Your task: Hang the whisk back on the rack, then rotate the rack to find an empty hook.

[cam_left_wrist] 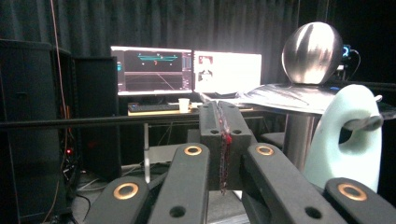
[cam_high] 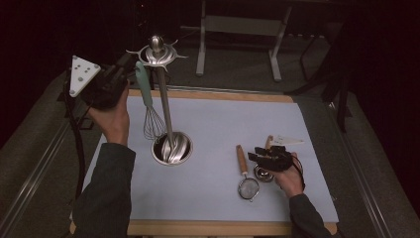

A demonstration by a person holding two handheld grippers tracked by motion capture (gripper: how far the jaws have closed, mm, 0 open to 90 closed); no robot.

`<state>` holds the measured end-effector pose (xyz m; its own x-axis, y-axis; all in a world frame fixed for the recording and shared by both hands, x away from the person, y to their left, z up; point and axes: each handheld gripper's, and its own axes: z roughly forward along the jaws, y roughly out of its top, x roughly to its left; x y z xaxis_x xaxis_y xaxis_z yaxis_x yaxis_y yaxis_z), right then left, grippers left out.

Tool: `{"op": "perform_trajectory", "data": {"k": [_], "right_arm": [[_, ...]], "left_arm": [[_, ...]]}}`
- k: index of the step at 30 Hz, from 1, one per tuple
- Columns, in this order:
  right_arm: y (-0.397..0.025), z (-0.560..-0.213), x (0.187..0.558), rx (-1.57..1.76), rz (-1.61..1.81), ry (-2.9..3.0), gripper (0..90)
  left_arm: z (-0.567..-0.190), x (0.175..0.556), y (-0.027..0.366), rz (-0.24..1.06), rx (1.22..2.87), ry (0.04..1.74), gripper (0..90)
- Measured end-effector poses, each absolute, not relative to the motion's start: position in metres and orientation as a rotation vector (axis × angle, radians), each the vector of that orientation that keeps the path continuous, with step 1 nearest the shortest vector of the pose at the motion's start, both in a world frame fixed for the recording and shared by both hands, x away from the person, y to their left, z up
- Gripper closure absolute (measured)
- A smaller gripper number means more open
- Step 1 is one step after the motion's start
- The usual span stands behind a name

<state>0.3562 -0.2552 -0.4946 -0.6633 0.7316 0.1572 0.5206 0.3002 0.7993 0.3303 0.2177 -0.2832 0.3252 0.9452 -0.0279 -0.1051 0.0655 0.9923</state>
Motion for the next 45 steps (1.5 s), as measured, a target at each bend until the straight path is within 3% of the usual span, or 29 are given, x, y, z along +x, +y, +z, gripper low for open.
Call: {"op": "perform_trajectory", "data": {"k": [21, 45], "right_arm": [[-0.262, -0.493, 0.357, 1.17, 1.304, 2.314, 54.5], [-0.266, -0.488, 0.354, 1.163, 1.316, 2.3, 53.9]], "left_arm": [[-0.309, 0.323, 0.239, 0.972, 1.26, 0.96, 86.9], [-0.401, 0.309, 0.249, 0.896, 1.419, 1.065, 81.0]]}}
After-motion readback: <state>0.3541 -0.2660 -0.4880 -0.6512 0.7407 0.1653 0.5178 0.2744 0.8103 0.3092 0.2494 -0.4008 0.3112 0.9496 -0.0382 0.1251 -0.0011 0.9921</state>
